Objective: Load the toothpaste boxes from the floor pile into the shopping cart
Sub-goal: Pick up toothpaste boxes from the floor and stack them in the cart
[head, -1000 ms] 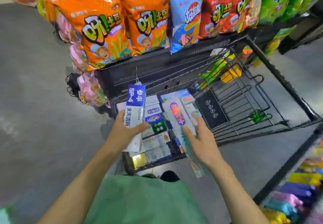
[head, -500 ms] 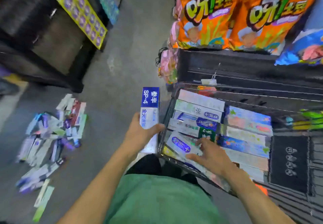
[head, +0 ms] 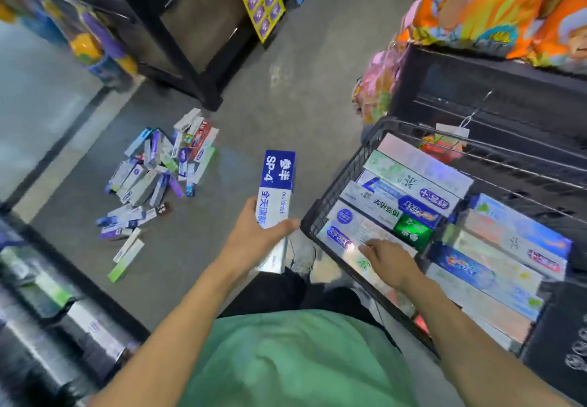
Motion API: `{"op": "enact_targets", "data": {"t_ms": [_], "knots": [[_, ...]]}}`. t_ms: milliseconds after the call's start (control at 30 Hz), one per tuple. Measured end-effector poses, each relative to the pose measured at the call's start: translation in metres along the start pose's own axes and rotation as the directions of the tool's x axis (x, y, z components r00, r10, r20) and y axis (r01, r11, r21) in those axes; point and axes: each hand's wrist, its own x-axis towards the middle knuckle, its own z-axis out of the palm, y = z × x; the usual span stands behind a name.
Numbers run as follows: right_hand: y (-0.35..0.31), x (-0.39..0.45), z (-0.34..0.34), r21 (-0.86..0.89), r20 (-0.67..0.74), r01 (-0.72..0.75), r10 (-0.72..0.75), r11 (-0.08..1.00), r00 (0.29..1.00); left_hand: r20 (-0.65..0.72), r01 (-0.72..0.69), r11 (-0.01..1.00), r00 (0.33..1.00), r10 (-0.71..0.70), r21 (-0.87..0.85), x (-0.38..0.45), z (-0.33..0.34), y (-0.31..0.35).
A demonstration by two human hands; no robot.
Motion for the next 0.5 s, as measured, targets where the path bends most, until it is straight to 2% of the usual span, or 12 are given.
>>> {"op": "enact_targets", "data": {"t_ms": [167, 333, 500], "knots": [[-0.003, 0.014, 0.010, 0.023, 0.022, 0.008, -0.009, 1.000, 1.000, -0.038, 0.011, 1.000, 0.999, -0.012, -0.009, -0.008, 0.002, -0.011], [-0.010, 0.021, 0.024, 0.006, -0.081, 0.029, -0.028, 1.000, 0.996, -0.054, 0.032, 0.999, 0.998, -0.032, -0.001, -0.008, 0.013, -0.014], [-0.019, 0.035, 0.025, -0.054, -0.121, -0.024, 0.017, 0.998, 0.993, -0.062, 0.026, 0.999, 0.998, -0.023, 0.043, -0.001, 0.023, -0.015]]}}
